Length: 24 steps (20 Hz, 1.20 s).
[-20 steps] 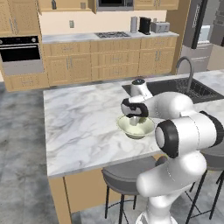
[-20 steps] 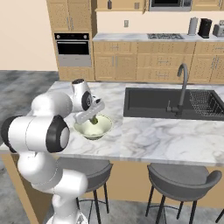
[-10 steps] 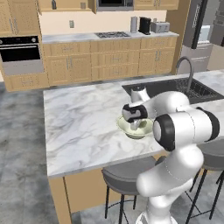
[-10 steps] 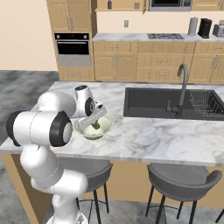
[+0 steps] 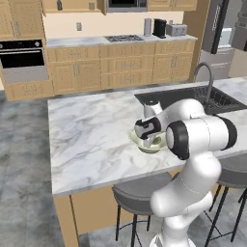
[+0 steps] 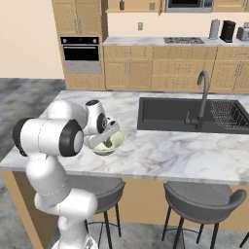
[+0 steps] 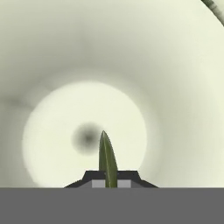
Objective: There is a bowl on the dining counter. Grab a lemon wedge from the fridge and place it in the bowl. Then get the liquor bottle and glass cup from the cabinet and place them next to the bowl.
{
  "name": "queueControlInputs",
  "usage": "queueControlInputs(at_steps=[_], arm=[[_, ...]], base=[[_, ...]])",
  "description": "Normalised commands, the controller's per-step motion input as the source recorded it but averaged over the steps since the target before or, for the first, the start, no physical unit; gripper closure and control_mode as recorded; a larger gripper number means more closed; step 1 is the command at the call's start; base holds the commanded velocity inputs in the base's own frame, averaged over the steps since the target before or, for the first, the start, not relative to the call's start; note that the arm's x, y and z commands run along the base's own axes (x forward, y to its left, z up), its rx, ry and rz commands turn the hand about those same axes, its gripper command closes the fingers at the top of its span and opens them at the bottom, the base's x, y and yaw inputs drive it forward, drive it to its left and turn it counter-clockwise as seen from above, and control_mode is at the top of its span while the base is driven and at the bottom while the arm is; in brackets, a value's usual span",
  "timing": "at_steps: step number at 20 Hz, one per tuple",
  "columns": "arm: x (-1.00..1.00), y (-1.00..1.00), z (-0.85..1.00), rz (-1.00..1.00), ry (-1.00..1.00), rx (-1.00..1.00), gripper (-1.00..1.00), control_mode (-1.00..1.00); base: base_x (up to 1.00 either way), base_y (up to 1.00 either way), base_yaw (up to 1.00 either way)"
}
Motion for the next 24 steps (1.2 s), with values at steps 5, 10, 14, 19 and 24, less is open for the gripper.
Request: queueControlInputs(at_steps=[5,10,14,19,24], arm=[[0.21,0.00,-0.02,-0.03,0.00,0.02,-1.00,-1.00],[0.27,0.00,0.00,-0.01,0.00,0.03,-1.00,-1.00],[0.17,0.00,0.11,0.00,-0.01,0.05,-1.00,-1.00],[-0.02,0.01,0.68,0.00,-0.07,0.05,-1.00,-1.00],[-0.28,0.03,0.91,0.00,-0.15,0.04,-1.00,-1.00]], base=[[0.00,0.00,0.00],[0.00,0.00,0.00],[0.00,0.00,0.00],[0.00,0.00,0.00],[0.00,0.00,0.00]])
